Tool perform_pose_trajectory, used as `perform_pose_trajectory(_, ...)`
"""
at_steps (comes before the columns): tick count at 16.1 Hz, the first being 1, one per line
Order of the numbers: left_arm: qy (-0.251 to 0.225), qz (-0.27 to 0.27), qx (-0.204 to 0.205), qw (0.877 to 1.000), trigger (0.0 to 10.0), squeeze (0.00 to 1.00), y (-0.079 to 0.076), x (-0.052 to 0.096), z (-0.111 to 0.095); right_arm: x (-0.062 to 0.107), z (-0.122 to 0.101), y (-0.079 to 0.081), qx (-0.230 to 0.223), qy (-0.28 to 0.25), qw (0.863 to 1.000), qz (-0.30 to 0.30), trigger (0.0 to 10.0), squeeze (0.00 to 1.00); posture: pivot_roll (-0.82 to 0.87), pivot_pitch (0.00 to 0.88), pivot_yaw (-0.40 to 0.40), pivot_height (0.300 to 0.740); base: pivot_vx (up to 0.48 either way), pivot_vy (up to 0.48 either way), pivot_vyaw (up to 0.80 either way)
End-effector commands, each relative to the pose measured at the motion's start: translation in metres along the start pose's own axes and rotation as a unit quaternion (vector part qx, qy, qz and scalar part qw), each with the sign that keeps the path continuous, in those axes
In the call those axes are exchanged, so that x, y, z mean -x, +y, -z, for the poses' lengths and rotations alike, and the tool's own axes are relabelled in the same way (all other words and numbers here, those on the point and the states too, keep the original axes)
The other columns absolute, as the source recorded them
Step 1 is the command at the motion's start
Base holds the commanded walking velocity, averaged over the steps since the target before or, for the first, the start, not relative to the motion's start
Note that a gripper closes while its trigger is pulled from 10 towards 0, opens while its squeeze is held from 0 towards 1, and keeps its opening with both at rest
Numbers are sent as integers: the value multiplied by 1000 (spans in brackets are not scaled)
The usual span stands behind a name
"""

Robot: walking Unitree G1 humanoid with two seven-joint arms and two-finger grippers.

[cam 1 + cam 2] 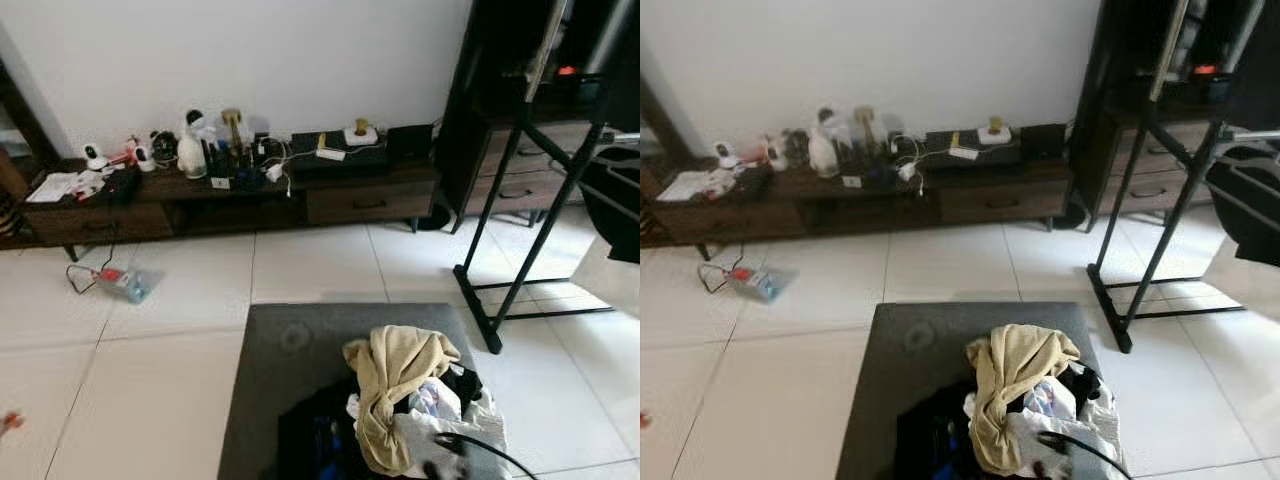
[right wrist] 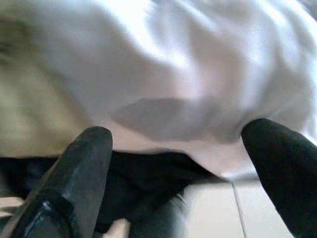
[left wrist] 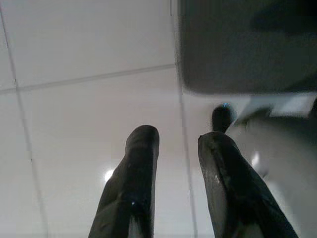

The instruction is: Hang hanger

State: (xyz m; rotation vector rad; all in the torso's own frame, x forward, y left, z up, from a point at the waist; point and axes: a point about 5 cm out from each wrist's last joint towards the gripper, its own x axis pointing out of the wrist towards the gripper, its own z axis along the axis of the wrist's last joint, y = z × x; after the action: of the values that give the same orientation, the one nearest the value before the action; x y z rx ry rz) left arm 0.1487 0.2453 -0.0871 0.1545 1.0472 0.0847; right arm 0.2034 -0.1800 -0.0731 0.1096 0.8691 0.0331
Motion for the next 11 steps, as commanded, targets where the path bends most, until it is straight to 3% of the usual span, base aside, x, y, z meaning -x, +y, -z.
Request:
perform_pose_trajectory(1,0,-6,-2,1000,10000,0,9,0,-4,0,-15,-3,38,-37,998,-20,10000,0,9,57,31,740,0,0,0)
perform_pose_trajectory(3,0,-5,-1,1000,10000,0,10,0,-4,1,-35,-4,66,-89,993,-41,10000,0,6,63,26,740,0,0,0)
perform_pose_trajectory(6,3,-3,-4,1000,10000,0,11,1,-3,28,-85,-1,104,-268,953,-92,10000,0,-6,82,23,740,0,0,0)
perform_pose_trajectory(8,2,-2,-5,1000,10000,0,11,1,-3,34,-93,11,125,-285,943,-119,10000,0,-5,87,21,740,0,0,0)
perform_pose_trajectory(11,0,0,-7,1000,10000,0,11,1,-3,11,-101,43,119,-238,950,-164,10000,0,24,108,30,740,0,0,0)
